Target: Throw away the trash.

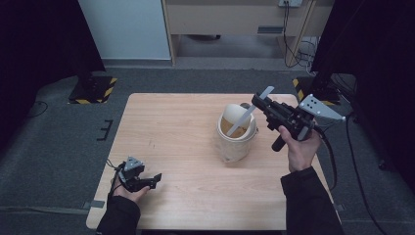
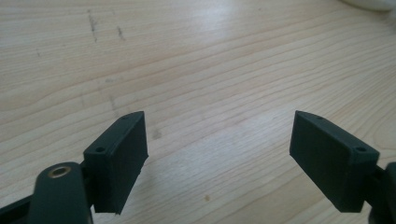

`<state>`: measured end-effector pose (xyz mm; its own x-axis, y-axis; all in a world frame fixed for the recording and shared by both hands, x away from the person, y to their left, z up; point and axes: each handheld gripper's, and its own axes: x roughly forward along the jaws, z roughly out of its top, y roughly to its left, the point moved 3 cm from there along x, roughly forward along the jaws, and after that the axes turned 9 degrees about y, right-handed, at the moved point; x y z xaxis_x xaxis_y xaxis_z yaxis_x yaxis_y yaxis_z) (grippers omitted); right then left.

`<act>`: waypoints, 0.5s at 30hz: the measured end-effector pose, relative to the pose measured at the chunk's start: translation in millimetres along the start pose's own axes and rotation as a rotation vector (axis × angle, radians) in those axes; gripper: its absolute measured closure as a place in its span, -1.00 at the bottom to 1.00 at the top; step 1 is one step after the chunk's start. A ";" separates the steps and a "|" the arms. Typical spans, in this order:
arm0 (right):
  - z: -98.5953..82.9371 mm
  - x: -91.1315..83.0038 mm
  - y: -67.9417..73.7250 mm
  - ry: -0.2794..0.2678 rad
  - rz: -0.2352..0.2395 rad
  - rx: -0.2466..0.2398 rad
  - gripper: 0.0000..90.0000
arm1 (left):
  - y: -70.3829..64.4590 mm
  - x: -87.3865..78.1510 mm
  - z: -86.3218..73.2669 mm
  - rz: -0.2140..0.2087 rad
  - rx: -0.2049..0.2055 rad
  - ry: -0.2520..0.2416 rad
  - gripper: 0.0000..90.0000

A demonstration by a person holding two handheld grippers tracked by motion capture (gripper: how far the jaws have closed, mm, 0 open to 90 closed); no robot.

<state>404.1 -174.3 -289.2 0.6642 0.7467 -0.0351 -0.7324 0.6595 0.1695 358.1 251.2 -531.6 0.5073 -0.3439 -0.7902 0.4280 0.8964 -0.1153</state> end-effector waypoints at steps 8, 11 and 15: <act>9.0 6.4 -5.6 -0.015 -0.052 -0.023 0.78 | 3.1 8.3 -4.3 0.012 0.005 0.059 -0.62; 8.7 9.9 -7.9 -0.012 -0.071 -0.029 0.78 | 2.0 10.5 -5.0 0.014 0.015 0.073 -0.62; 4.1 16.8 -9.1 0.008 -0.084 -0.048 0.78 | 1.3 12.4 -5.8 0.010 0.020 0.086 -0.63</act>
<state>422.5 -168.1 -287.3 0.7227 0.6889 -0.0551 -0.6804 0.7233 0.1180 360.7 249.7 -545.1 0.4462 -0.3087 -0.8400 0.4387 0.8936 -0.0953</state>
